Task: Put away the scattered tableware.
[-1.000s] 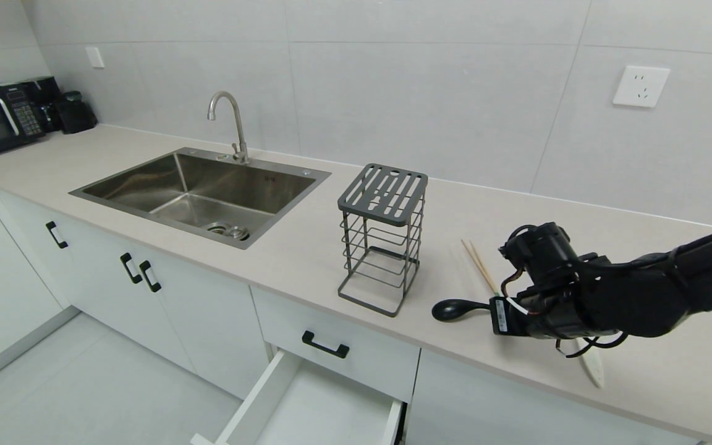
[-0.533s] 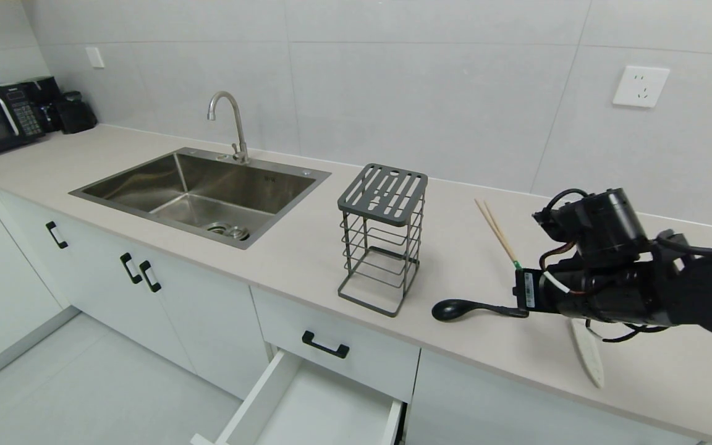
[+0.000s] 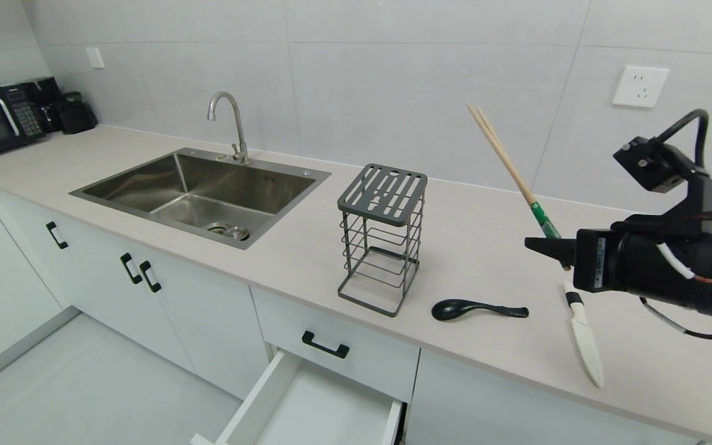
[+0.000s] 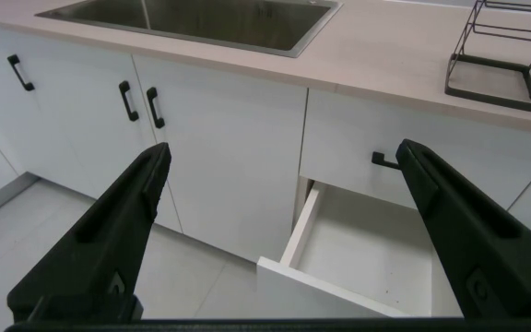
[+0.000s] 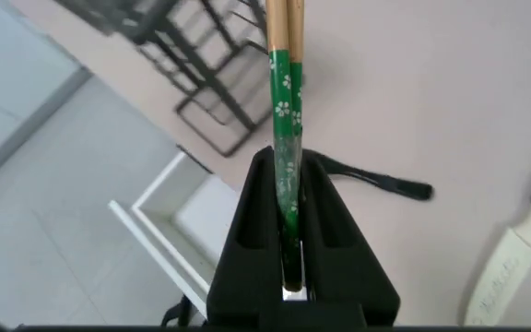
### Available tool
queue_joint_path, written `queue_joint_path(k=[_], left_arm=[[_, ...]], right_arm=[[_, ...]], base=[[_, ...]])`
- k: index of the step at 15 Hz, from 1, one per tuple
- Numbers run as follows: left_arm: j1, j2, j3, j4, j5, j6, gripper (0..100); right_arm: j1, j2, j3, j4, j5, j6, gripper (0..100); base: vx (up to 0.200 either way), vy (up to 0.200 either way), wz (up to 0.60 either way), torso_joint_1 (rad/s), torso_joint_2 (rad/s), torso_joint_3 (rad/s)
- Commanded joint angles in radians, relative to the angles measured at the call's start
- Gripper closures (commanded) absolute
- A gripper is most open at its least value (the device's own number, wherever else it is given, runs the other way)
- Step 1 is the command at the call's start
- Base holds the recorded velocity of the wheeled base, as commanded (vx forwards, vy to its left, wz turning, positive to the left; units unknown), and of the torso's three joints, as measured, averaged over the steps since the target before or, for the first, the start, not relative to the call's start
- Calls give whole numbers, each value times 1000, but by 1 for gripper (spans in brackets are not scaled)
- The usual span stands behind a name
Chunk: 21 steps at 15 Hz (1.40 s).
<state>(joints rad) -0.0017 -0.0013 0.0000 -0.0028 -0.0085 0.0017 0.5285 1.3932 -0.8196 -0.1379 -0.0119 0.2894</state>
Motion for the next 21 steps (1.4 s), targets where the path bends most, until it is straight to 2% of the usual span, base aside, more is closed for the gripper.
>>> queue_joint_path(k=[1, 3, 4, 5, 6, 8, 11, 14, 17, 21], left_arm=[[0, 1, 0, 0, -1, 0, 0], [0, 1, 0, 0, 1, 0, 0], [0, 1, 0, 1, -1, 0, 0], [0, 1, 0, 0, 1, 0, 0], [0, 1, 0, 0, 1, 0, 0], [0, 1, 0, 0, 1, 0, 0], [0, 1, 0, 0, 1, 0, 0], [0, 1, 0, 0, 1, 0, 0], [0, 1, 0, 0, -1, 0, 0], [0, 1, 0, 0, 1, 0, 0]], right_arm=[[50, -105, 14, 0, 66, -52, 100], [67, -138, 36, 0, 167, -144, 100], [105, -164, 59, 3, 211, -184, 100], [146, -171, 79, 7, 216, -188, 100], [146, -171, 79, 7, 216, -188, 100], [289, -140, 138, 11, 210, -191, 100], [400, -34, 132, 11, 204, -185, 100], [421, 35, 129, 7, 121, -190, 100], [435, 93, 85, 11, 118, -194, 100], [461, 148, 115, 4, 127, -288, 100]], base=[[0, 0, 0, 0, 0, 0], [0, 0, 0, 0, 0, 0], [0, 0, 0, 0, 0, 0], [0, 0, 0, 0, 0, 0], [0, 0, 0, 0, 0, 0], [0, 0, 0, 0, 0, 0], [0, 0, 0, 0, 0, 0], [0, 0, 0, 0, 0, 0], [0, 0, 0, 0, 0, 0], [0, 0, 0, 0, 0, 0]])
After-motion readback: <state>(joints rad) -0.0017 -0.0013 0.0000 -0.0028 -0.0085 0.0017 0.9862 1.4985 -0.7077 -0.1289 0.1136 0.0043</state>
